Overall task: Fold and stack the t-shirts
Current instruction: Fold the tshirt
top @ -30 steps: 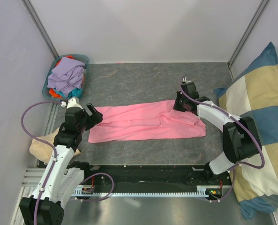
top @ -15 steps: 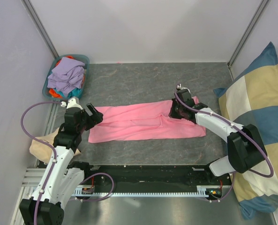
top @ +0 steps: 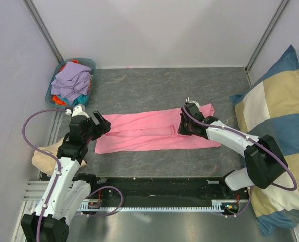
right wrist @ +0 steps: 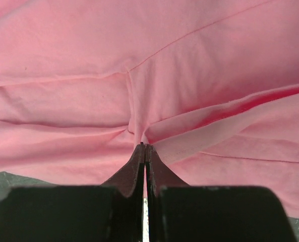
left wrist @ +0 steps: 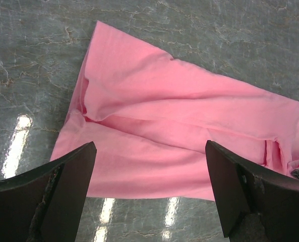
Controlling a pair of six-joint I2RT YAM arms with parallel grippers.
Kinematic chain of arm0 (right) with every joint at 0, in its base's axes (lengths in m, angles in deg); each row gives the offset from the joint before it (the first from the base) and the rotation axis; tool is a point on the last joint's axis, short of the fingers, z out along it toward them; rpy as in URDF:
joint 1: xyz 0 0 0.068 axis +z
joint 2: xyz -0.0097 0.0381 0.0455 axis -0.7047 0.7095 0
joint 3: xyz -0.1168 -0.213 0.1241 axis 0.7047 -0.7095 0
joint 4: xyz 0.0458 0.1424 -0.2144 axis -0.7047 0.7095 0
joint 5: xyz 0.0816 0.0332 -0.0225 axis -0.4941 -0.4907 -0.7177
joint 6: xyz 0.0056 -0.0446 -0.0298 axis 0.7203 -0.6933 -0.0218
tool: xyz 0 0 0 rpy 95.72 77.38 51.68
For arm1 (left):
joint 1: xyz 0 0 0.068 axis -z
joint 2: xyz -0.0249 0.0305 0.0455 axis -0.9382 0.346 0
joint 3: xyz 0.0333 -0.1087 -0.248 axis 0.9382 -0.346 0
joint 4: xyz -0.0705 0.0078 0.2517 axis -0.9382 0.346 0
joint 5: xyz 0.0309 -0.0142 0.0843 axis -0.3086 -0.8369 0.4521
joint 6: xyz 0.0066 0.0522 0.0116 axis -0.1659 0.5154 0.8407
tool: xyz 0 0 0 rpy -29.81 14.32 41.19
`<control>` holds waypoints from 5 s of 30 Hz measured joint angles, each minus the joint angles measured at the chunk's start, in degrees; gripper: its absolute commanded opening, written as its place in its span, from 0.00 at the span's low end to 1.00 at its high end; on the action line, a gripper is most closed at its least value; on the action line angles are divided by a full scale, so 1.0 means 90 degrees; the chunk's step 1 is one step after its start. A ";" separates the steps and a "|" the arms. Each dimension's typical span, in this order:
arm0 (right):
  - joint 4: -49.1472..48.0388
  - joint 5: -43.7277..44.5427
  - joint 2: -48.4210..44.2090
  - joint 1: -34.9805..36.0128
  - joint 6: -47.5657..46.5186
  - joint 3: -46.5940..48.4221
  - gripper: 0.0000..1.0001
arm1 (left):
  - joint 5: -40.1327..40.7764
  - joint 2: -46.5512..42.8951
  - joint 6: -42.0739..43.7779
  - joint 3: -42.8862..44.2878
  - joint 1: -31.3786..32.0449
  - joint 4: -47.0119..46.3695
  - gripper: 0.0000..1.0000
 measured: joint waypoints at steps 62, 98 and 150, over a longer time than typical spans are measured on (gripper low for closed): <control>0.0714 0.2594 0.1188 -0.0670 -0.0209 0.0510 0.93 | -0.0032 -0.0058 -0.0010 -0.0109 0.0000 0.0172 0.97; 0.1365 0.2543 -0.0573 -0.0653 0.0240 -0.0406 0.97 | -0.0182 -0.0301 -0.0053 -0.0277 0.0000 0.0206 0.97; 0.1994 0.2399 -0.1360 -0.0386 0.0712 -0.0896 0.98 | -0.0180 -0.0372 -0.0056 -0.0318 0.0000 0.0270 0.97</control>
